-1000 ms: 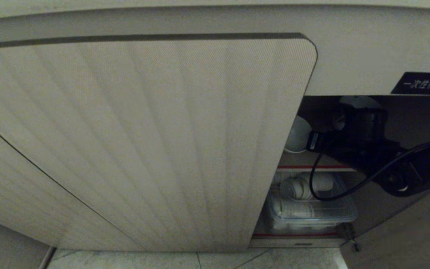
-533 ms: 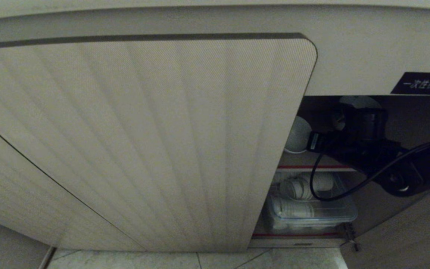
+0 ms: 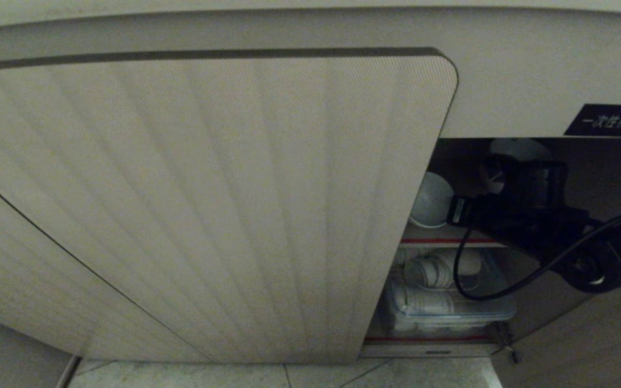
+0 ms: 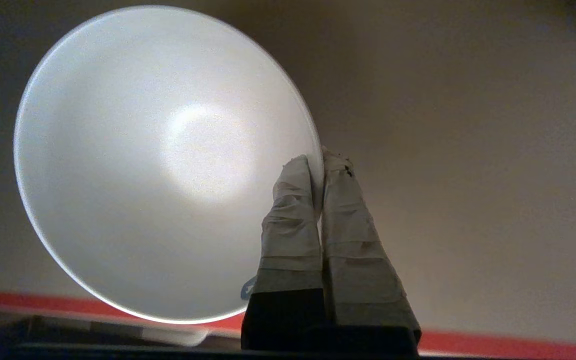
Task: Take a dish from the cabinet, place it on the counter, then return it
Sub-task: Take the bowl from the cabinet
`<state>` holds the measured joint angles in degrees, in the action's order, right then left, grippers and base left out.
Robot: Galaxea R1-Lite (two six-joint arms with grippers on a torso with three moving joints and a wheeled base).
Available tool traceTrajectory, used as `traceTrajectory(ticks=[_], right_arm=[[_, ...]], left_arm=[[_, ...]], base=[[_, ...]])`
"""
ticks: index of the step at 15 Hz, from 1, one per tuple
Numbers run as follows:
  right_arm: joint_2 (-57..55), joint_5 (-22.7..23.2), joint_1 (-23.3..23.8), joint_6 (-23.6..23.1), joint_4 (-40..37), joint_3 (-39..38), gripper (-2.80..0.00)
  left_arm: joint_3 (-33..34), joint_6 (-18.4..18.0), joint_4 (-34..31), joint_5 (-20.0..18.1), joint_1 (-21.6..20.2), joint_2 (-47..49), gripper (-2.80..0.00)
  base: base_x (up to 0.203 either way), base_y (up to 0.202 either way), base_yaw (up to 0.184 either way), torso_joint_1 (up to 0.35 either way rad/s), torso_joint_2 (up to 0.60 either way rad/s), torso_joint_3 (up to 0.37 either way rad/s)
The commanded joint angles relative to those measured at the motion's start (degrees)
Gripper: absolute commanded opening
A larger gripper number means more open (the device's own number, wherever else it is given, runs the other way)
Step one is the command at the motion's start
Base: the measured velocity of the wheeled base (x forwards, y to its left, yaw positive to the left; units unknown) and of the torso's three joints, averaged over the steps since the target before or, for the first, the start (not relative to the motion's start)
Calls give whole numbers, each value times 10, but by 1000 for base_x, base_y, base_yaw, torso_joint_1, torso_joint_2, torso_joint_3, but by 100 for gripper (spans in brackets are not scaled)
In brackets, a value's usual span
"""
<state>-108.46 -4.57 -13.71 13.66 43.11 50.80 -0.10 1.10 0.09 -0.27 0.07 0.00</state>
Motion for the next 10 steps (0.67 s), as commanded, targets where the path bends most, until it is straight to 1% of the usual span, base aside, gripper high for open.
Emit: traceTrajectory(ticks=[1,10], right_arm=[[16,0,-2,0,-7,-13,-280],[45,2,-2,-1,-38,-18,-280]], left_arm=[[0,0,0,-1,-1,0,-280],[0,0,0,0,0,0,-280]], base=[[0,0,0,0,0,0],[0,0,0,0,0,0]])
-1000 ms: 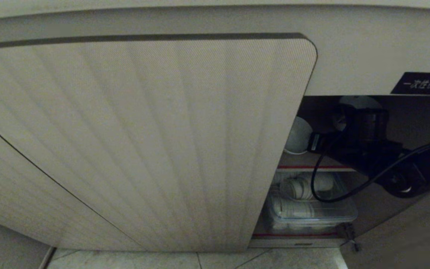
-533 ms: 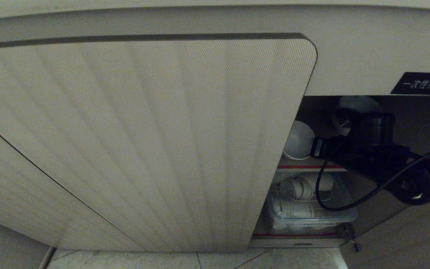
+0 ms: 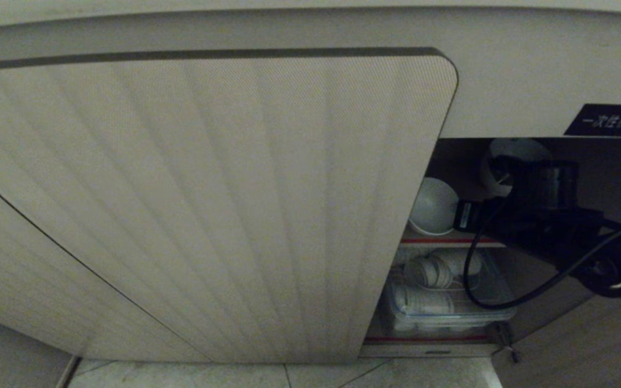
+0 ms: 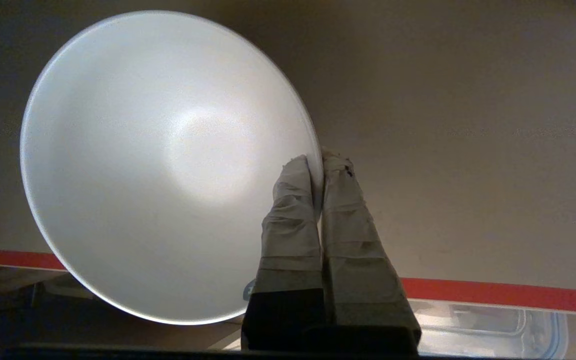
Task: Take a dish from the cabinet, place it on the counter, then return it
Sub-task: Take the bowl from the cabinet
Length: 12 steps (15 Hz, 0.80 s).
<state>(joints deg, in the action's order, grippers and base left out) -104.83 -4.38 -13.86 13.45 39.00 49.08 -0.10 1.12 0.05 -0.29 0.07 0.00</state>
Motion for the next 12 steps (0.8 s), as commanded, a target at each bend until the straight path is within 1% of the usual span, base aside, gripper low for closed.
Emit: traceTrajectory(ticks=[1,8,12], right_arm=[[12,0,0,1,3,-4,-280],[39,1,-4,0,4,-63,-280],[48,3,-8,-11,3,-76,-280]], left_arm=[[0,0,0,0,0,0,-280],[0,0,0,-1,0,0,-280],[0,0,0,0,0,0,-280]], base=[[0,0,0,0,0,0],[0,0,0,0,0,0],[0,0,0,0,0,0]])
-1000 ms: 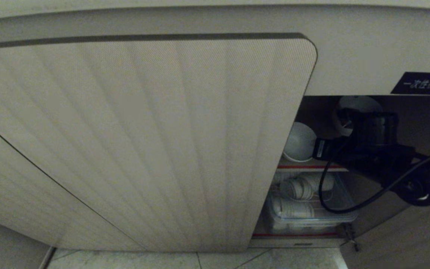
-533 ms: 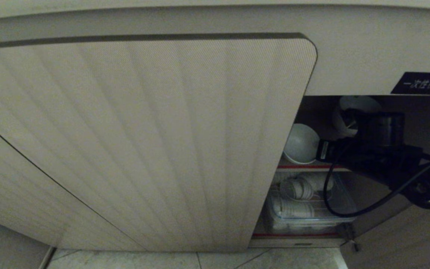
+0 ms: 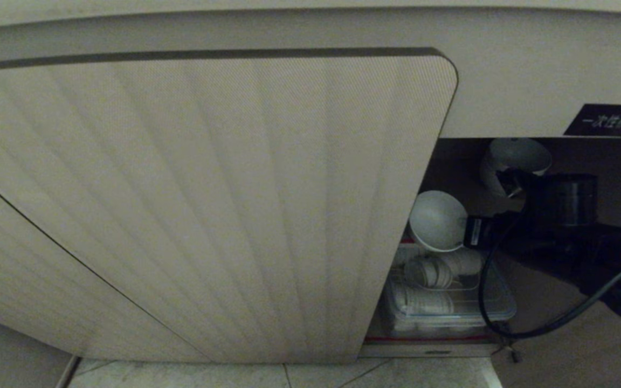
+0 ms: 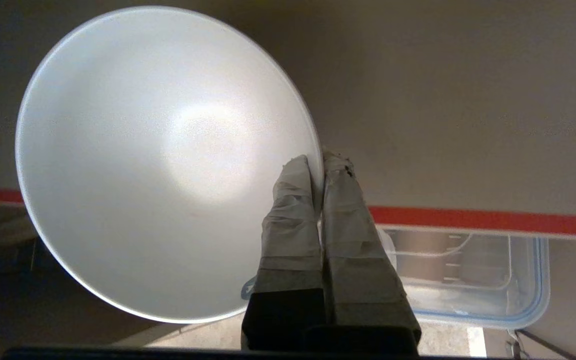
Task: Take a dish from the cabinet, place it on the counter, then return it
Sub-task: Take the bowl from the cabinet, then place it on the table
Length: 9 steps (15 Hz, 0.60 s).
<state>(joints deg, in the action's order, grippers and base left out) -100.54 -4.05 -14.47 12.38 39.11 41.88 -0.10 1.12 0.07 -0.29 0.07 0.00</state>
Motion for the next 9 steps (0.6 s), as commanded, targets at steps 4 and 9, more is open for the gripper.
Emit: traceTrajectory(ticks=[4,9], right_arm=[[14,1,-5,2,1,-6,-280],[33,1,-5,-1,-26,-8,-280]], left_arm=[[0,0,0,0,0,0,-280],[0,0,0,-1,-1,0,-280]], base=[[0,0,0,0,0,0],[0,0,0,0,0,0]])
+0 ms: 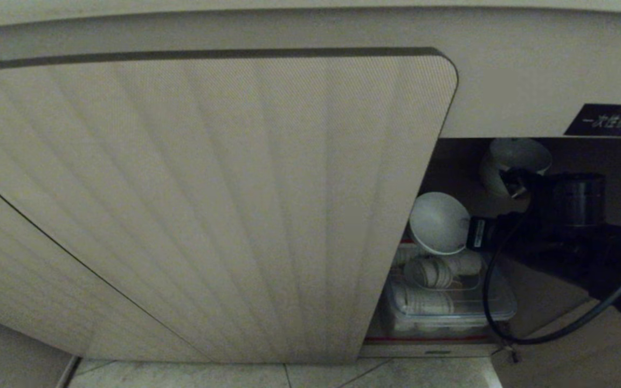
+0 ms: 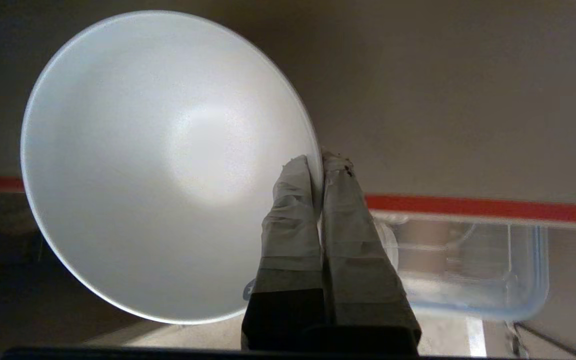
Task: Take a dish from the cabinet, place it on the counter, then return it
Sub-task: Place it on the table
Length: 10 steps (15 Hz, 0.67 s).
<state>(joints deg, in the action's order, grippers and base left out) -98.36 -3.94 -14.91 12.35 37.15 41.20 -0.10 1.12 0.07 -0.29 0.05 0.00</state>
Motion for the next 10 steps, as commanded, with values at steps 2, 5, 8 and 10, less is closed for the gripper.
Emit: traceTrajectory(ticks=[2,5,8,10], right_arm=[[20,-1,0,0,-9,-13,-280],[37,0,-3,0,-10,-34,-280],[50,0,-5,0,-10,-49,-280],[62,1,-8,0,-11,-62,-280]], left_arm=[[0,0,0,0,0,0,-280],[0,0,0,0,0,0,-280],[0,0,0,0,0,0,-280],[0,0,0,0,0,0,-280]], base=[[0,0,0,0,0,0],[0,0,0,0,0,0],[0,0,0,0,0,0],[0,0,0,0,0,0]])
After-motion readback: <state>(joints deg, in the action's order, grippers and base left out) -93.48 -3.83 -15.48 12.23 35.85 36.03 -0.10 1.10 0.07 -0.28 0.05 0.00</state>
